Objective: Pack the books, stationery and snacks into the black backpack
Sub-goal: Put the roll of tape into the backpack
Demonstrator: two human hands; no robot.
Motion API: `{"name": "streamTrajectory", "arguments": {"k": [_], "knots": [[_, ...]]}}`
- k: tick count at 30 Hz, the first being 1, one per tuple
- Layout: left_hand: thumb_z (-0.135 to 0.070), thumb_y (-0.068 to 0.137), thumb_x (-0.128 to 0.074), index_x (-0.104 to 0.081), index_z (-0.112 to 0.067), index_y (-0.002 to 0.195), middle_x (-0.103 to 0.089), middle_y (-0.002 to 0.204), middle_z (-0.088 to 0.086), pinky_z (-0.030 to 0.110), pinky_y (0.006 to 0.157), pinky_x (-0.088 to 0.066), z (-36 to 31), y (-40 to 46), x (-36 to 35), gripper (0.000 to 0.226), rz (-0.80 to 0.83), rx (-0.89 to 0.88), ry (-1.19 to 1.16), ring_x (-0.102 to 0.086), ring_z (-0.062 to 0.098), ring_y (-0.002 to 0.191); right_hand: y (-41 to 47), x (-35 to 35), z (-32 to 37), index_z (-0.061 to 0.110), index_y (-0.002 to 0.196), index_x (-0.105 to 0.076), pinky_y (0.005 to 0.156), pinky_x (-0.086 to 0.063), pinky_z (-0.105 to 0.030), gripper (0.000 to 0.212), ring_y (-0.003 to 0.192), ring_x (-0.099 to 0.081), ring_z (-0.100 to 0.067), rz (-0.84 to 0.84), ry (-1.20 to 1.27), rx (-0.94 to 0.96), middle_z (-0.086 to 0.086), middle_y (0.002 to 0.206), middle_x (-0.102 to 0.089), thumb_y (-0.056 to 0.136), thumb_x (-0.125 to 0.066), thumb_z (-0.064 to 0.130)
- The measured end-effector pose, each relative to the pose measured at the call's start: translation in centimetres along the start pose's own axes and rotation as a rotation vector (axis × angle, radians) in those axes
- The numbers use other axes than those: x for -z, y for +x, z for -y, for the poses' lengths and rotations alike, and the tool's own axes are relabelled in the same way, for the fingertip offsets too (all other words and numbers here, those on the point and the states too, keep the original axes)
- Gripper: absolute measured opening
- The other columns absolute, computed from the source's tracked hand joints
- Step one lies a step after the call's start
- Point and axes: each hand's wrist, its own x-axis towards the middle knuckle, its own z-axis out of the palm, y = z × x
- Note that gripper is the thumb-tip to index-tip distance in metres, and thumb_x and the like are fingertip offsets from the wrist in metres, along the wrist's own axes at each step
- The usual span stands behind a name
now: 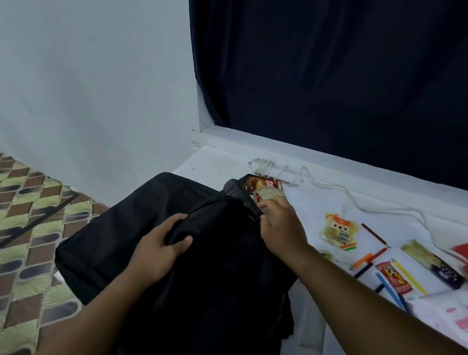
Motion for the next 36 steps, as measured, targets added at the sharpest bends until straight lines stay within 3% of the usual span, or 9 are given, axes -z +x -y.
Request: {"name": "streamTrajectory", "arguments": {"k": [3,6,9,16,22,28,32,34,36], "knots": [[-0.025,0.089,-0.074,-0.060,-0.049,0.120,-0.063,0.107,-0.030,0.006,0.082,-0.039,-0.2,0.6,0.0,0.042,0.019,0.018,0.015,-0.056,-0.016,0.098,2.1,0.0,-1.9,0.018,0.134,-0.051,0.099,-0.046,-0.046,0.045,0.126,-0.044,-0.031,0.119,-0.112,-0.174,-0.005,0.148,-0.036,0.089,-0.056,0.015],[-0.025,0.088,-0.075,-0.062,-0.047,0.123,-0.064,0.112,-0.025,0.017,0.091,-0.041,-0.3,1.5,0.1,0.043,0.037,0.061,0.039,-0.057,-0.009,0.103,3.4,-0.2,-3.9,0.026,0.143,-0.038,0.101,-0.044,-0.046,0.057,0.131,-0.037,-0.035,0.247,-0.216,-0.276,-0.009,0.154,-0.023,0.090,-0.058,0.021],[-0.025,0.087,-0.075,-0.062,-0.050,0.120,-0.065,0.115,-0.024,0.023,0.097,-0.040,-0.4,2.1,0.1,0.044,0.040,0.101,0.050,-0.057,-0.003,0.108,3.9,-1.0,-5.7,0.027,0.134,-0.046,0.093,-0.048,-0.044,0.047,0.121,-0.045,-0.034,0.292,-0.244,-0.264,-0.011,0.139,-0.043,0.089,-0.061,0.028],[-0.021,0.086,-0.077,-0.063,-0.048,0.123,-0.064,0.121,-0.021,0.024,0.103,-0.039,-0.1,2.0,-0.1,0.048,0.006,0.128,0.023,-0.058,0.000,0.112,4.1,-1.6,-6.7,0.029,0.091,-0.055,0.082,-0.045,-0.037,0.023,0.091,-0.060,-0.025,0.056,-0.160,-0.215,0.000,0.097,-0.062,0.081,-0.075,0.036],[-0.021,0.086,-0.076,-0.063,-0.047,0.123,-0.064,0.115,-0.027,0.019,0.095,-0.039,-0.2,1.9,-0.1,0.047,0.016,0.101,0.025,-0.055,-0.010,0.107,3.8,-0.2,-6.9,0.027,0.102,-0.054,0.086,-0.049,-0.042,0.021,0.096,-0.060,-0.025,-0.035,0.070,-0.200,0.003,0.106,-0.064,0.088,-0.069,0.030],[-0.025,0.084,-0.080,-0.062,-0.043,0.128,-0.063,0.115,-0.022,0.010,0.095,-0.040,0.0,1.1,-0.1,0.050,-0.016,-0.008,0.083,-0.055,-0.015,0.102,1.5,2.1,-4.9,0.028,0.106,-0.053,0.082,-0.044,-0.031,0.020,0.105,-0.057,-0.013,-0.097,0.251,-0.113,0.010,0.111,-0.063,0.092,-0.068,0.028],[-0.047,0.078,-0.081,-0.055,-0.033,0.141,-0.053,0.129,-0.007,0.030,0.103,-0.043,1.0,0.2,0.5,0.069,-0.110,-0.179,0.348,-0.052,0.009,0.116,-1.9,2.6,-2.9,0.024,0.104,-0.058,0.083,-0.041,-0.018,0.023,0.100,-0.055,-0.002,-0.124,0.251,0.043,0.015,0.106,-0.062,0.087,-0.074,0.021],[-0.059,0.076,-0.075,-0.057,-0.035,0.138,-0.048,0.135,-0.002,0.048,0.096,-0.047,1.3,-0.5,1.0,0.069,-0.234,-0.285,0.553,-0.047,0.022,0.123,-3.8,2.5,-1.8,0.022,0.106,-0.058,0.085,-0.039,-0.012,0.025,0.101,-0.054,0.001,-0.107,0.261,0.103,0.013,0.108,-0.060,0.087,-0.074,0.019],[-0.057,0.074,-0.071,-0.065,-0.038,0.127,-0.051,0.132,0.002,0.050,0.086,-0.039,1.5,-1.2,1.4,0.057,-0.343,-0.394,0.728,-0.046,0.033,0.120,-5.6,2.4,-0.8,0.024,0.106,-0.058,0.087,-0.040,-0.010,0.026,0.103,-0.054,0.001,-0.082,0.279,0.161,0.012,0.109,-0.059,0.087,-0.074,0.018]]}}
